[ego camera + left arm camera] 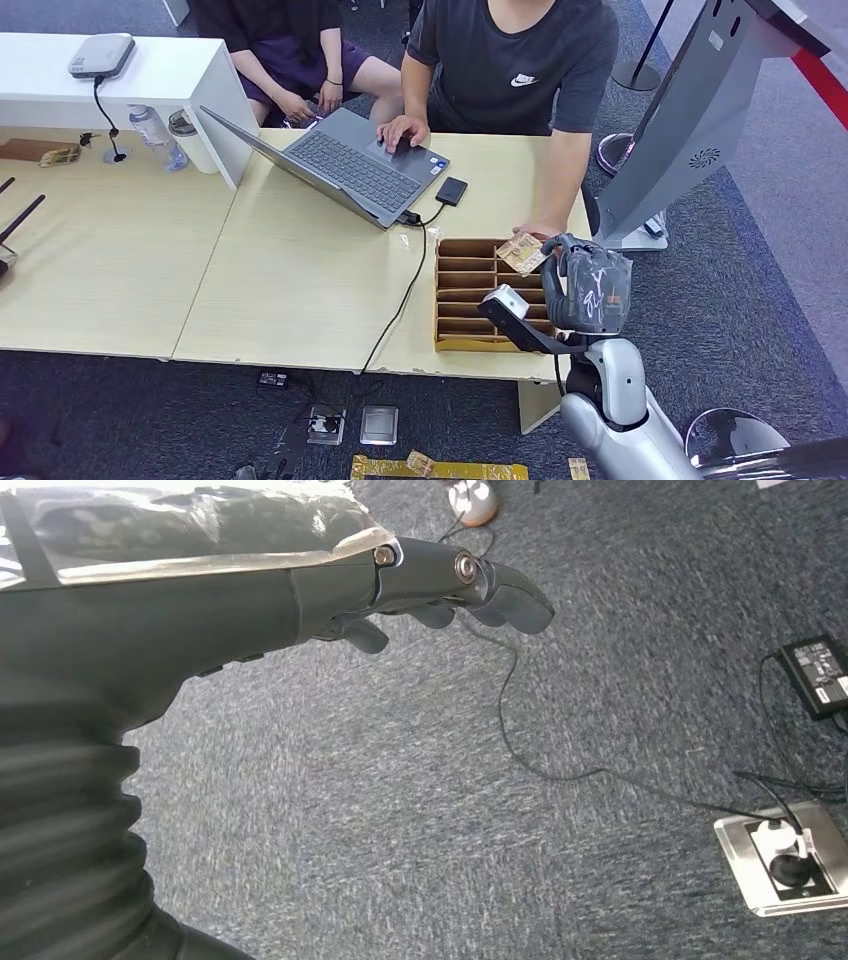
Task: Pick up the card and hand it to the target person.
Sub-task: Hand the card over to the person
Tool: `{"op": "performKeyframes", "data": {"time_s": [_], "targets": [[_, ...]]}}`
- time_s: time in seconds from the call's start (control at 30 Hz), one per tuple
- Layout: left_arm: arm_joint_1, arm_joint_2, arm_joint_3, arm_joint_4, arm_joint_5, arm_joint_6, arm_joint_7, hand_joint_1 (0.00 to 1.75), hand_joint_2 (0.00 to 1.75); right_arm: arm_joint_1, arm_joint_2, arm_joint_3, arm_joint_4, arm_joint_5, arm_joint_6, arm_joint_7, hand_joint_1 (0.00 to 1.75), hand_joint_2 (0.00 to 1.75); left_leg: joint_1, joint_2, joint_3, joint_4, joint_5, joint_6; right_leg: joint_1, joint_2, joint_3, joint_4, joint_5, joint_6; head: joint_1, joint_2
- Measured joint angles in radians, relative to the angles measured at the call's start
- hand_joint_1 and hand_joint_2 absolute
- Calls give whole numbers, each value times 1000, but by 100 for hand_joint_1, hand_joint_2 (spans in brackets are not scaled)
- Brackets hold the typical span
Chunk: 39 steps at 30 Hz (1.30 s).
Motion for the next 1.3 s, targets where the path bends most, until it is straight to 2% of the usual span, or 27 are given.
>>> {"op": "performKeyframes", "data": {"time_s": [0.2, 0.43, 0.63, 0.97, 1.03, 1.1, 1.17, 1.3], "targets": [[0, 1, -11, 0, 2, 0, -2, 0, 175, -5, -12, -12, -45, -10, 5, -3, 175, 175, 0, 0, 0, 0, 0, 0, 0, 0, 0, 0, 0, 0, 0, 0], [-1, 1, -26, 0, 12, -2, -15, 0, 175, -47, -8, -8, -20, -94, 4, -66, 175, 175, 0, 0, 0, 0, 0, 0, 0, 0, 0, 0, 0, 0, 0, 0], [-3, 1, -42, 0, 33, -2, -15, 0, 175, -127, 30, 5, 113, -183, -28, -159, 175, 175, 0, 0, -1, 0, 0, 0, 0, 0, 0, 0, 0, 0, 0, 0], [-5, 1, -70, 0, 43, -2, -14, 0, 175, -262, 103, 27, 357, -274, -34, -228, 173, 175, 0, -1, -1, 0, 0, 0, 0, -1, 0, 0, 0, 0, 0, 0], [-5, 1, -74, 0, 46, -2, -15, 0, 175, -282, 117, 30, 401, -288, -35, -245, 123, 175, 0, -1, -1, 0, 0, 0, 0, -1, 0, 0, 0, 0, 0, 0], [-5, 1, -78, 0, 49, -2, -15, 0, 175, -300, 132, 31, 443, -302, -37, -264, 38, 175, 0, -1, -1, 0, 0, 0, 0, -1, 0, 0, 0, 0, 0, 0], [-5, 1, -81, 0, 54, -1, -14, 0, 175, -317, 146, 34, 482, -304, -39, -278, 0, 175, 0, -1, -1, 0, 0, 0, 0, -1, 0, 1, 0, 0, 0, 0], [-5, 1, -88, 0, 66, 2, -5, 0, 175, -330, 169, 37, 529, -258, -43, -291, 0, 175, 0, -1, -1, 0, 0, 0, 0, -1, -1, 0, 0, 0, 0, 0]]}}
